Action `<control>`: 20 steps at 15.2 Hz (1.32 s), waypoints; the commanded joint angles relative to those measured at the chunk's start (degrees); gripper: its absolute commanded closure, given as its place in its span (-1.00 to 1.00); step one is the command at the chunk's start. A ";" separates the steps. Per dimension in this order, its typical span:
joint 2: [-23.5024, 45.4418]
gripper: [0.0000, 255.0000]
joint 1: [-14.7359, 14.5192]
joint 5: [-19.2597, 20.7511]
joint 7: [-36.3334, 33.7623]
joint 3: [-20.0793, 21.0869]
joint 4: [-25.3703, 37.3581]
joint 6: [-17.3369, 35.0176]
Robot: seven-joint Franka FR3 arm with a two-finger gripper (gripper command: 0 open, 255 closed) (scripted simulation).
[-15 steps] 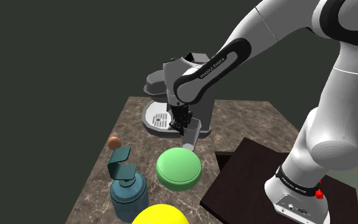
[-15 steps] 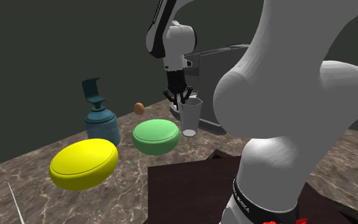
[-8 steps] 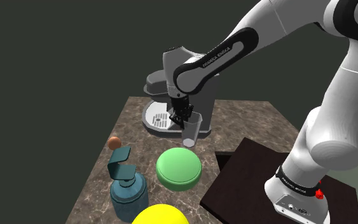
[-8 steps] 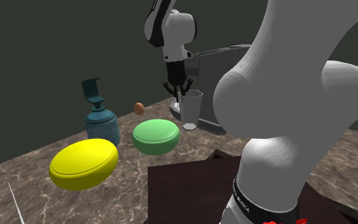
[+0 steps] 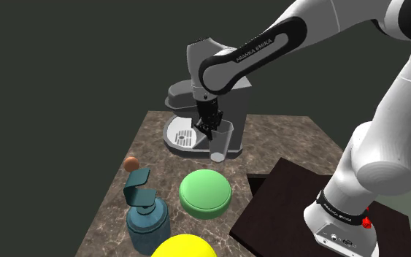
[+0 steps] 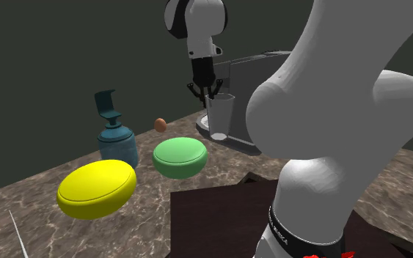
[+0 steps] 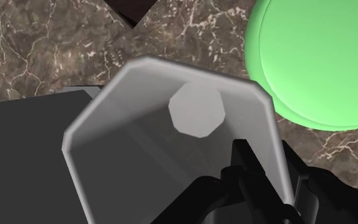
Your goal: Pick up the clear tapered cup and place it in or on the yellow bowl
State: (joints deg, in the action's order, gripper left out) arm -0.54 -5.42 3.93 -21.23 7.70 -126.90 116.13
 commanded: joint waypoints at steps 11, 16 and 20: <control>-3.98 1.00 0.01 -0.77 1.00 -0.06 5.24 -9.15; -5.49 1.00 -1.31 -1.66 -1.27 1.37 6.05 -11.58; -6.75 1.00 -3.95 -3.29 -6.23 4.35 5.89 -12.83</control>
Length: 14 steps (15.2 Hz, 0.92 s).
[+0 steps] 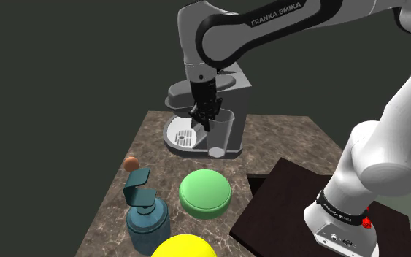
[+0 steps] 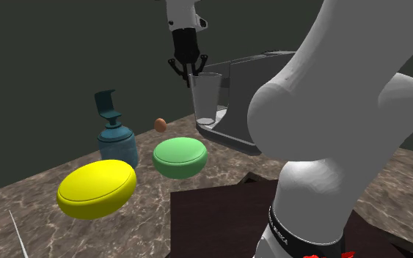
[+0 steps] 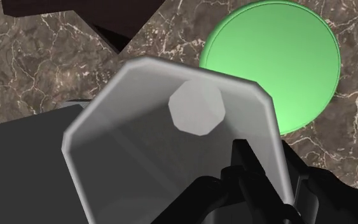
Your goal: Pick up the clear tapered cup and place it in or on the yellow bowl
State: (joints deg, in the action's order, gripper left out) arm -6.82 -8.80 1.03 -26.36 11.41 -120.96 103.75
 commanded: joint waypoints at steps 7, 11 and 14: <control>-0.45 1.00 -5.09 -2.93 -10.21 6.08 2.13 -2.65; 0.91 1.00 -7.63 -3.91 -15.71 9.22 4.78 -3.89; 2.59 1.00 -9.53 -4.28 -20.00 11.56 7.45 -4.82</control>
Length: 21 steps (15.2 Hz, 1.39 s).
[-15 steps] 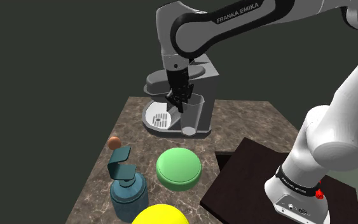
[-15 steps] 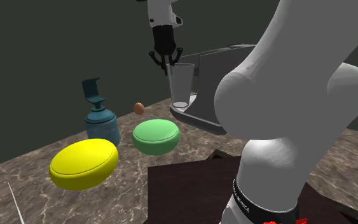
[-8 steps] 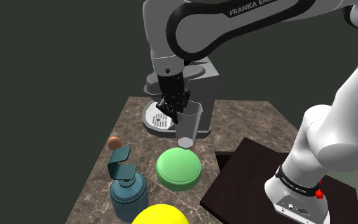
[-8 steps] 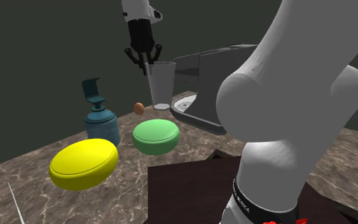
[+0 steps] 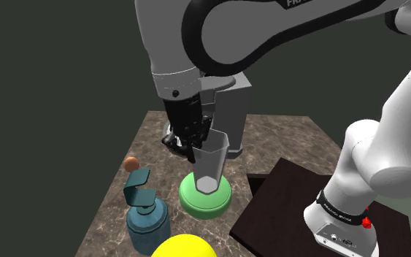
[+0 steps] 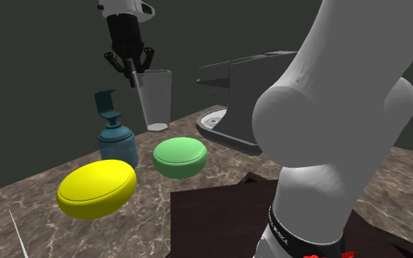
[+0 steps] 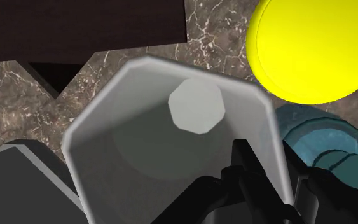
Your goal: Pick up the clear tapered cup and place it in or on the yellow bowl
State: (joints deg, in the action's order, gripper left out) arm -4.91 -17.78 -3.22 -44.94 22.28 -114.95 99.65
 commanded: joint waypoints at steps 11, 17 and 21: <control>12.04 1.00 -8.64 2.39 -18.28 8.47 16.55 -4.94; 16.65 1.00 -11.67 4.25 -22.90 9.88 20.18 -4.38; 16.99 1.00 -11.63 4.45 -22.85 9.79 17.49 -1.40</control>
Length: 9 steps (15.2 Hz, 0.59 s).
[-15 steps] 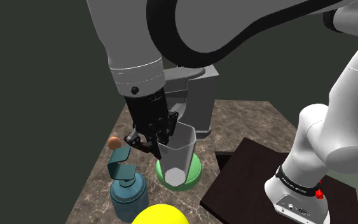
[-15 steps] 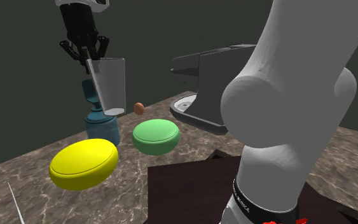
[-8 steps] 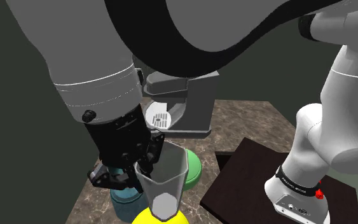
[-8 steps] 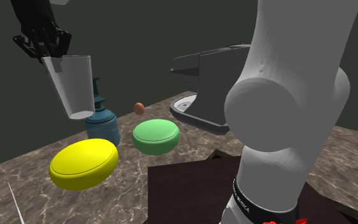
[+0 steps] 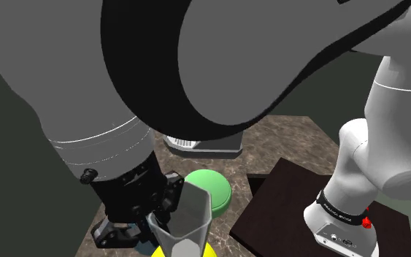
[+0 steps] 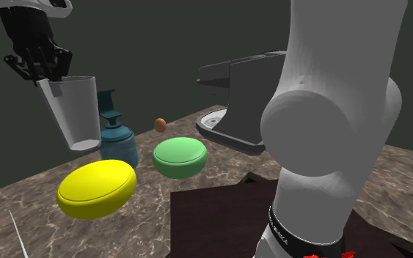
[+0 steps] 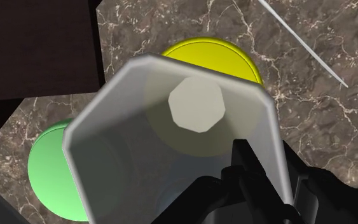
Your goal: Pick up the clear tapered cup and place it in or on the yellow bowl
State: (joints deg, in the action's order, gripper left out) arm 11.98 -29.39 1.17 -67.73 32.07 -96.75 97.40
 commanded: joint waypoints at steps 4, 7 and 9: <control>0.65 1.00 -0.05 0.37 -0.08 -0.11 -3.15 3.76; 1.21 1.00 -0.10 0.67 -0.16 -0.21 -4.83 5.91; 1.65 1.00 -0.15 0.91 -0.23 -0.28 -5.87 7.33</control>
State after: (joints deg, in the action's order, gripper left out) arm 13.38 -29.52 1.92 -67.95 31.84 -102.14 103.99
